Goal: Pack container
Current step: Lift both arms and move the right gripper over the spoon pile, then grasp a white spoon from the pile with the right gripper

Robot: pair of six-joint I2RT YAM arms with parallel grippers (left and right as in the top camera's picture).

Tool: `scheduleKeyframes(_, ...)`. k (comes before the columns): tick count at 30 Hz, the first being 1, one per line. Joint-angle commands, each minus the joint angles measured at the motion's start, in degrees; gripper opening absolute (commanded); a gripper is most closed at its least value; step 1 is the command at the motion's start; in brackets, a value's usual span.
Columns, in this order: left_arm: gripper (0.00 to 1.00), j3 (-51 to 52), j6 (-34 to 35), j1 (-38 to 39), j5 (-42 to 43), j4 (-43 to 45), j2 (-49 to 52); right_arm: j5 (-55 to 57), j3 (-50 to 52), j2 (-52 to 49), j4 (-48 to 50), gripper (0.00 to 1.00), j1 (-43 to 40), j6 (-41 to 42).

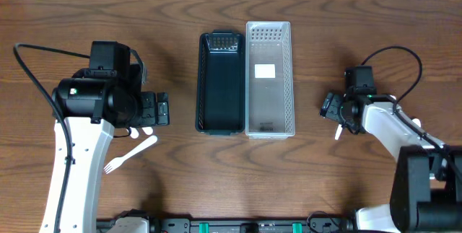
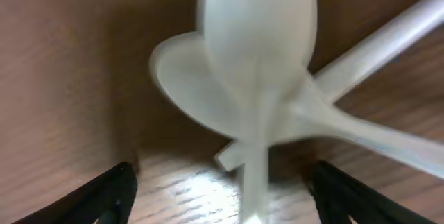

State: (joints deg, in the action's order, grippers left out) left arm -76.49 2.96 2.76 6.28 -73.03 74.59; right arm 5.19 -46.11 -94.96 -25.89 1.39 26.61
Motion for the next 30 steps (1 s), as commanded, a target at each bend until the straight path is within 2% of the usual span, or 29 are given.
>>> scheduleKeyframes(1,0.98,-1.09,-0.37,-0.24,0.57,-0.04,-0.11,-2.49,1.22,-3.74,-0.46,0.82,-0.24,0.63)
scheduleKeyframes(9,0.98,-1.09,-0.39,-0.24,0.55,-0.07,-0.11,-2.67,1.25,-6.21,-0.55,0.82,-0.24,0.59)
scheduleKeyframes(12,0.98,-1.09,-0.39,-0.24,0.55,-0.07,-0.11,-2.69,1.22,-6.21,-0.76,0.79,-0.24,0.59)
scheduleKeyframes(13,0.98,-1.09,-0.39,-0.24,0.55,-0.07,-0.11,-2.69,1.25,-6.21,-0.94,0.76,-0.24,0.59)
scheduleKeyframes(17,0.98,-1.09,-0.39,-0.24,0.55,-0.07,-0.11,-2.89,1.22,-6.21,-2.23,0.54,-0.24,0.74)
scheduleKeyframes(23,0.98,-1.09,-0.39,-0.24,0.55,-0.28,-0.11,-2.89,1.25,-6.21,-3.15,0.32,-0.24,0.79)
scheduleKeyframes(30,0.98,-1.09,-0.39,-0.24,0.55,-0.28,-0.11,-2.91,1.22,-6.21,-3.26,0.16,-0.24,0.79)
